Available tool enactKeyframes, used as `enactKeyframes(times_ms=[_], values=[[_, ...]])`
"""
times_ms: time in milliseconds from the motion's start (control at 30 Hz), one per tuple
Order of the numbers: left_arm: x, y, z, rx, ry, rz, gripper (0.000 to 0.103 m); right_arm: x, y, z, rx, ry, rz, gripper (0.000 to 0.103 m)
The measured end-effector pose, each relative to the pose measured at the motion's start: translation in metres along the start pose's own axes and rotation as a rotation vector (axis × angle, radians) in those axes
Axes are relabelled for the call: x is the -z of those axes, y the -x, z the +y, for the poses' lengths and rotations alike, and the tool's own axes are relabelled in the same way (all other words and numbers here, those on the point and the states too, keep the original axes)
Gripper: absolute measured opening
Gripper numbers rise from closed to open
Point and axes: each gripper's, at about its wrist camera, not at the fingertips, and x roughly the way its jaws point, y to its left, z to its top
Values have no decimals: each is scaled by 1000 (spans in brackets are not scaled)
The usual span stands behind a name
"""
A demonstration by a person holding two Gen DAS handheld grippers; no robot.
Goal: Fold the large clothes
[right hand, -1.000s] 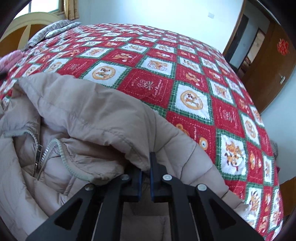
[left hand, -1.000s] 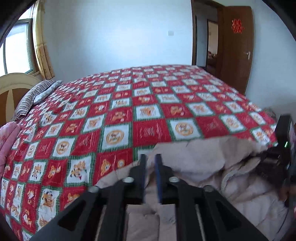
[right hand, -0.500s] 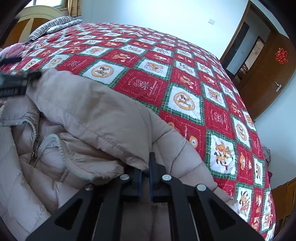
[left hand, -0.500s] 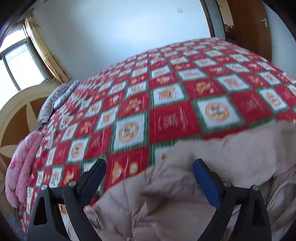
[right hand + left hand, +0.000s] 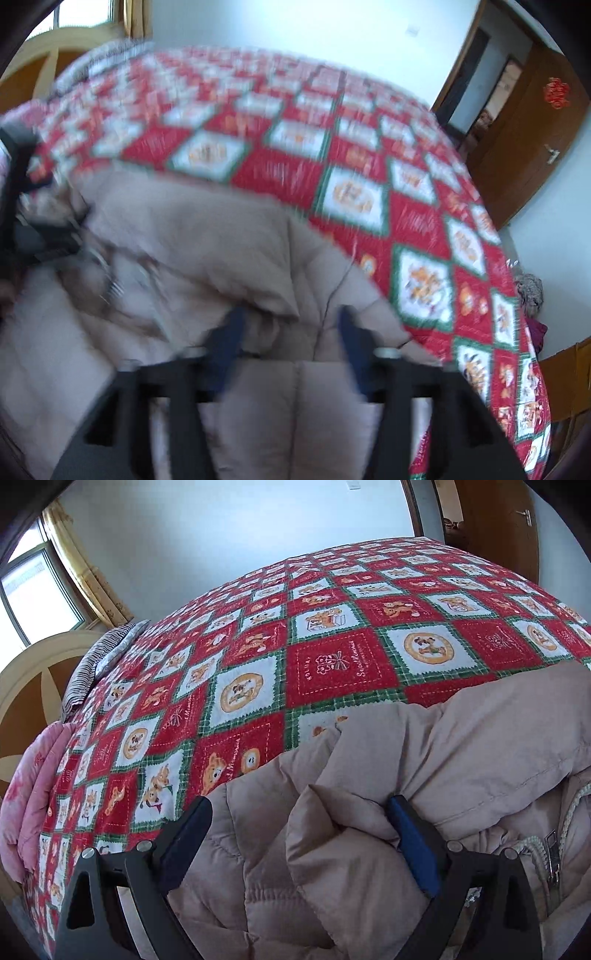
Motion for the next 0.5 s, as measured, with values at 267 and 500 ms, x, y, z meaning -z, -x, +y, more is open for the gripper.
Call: enactKeyframes(times_ms=[267, 500], values=[[-2, 5, 0, -12, 6, -6, 95, -59, -34, 23, -150, -253, -71, 48], [-37, 57, 9, 141, 130, -160, 95, -32, -79, 32, -92, -181, 27, 46]])
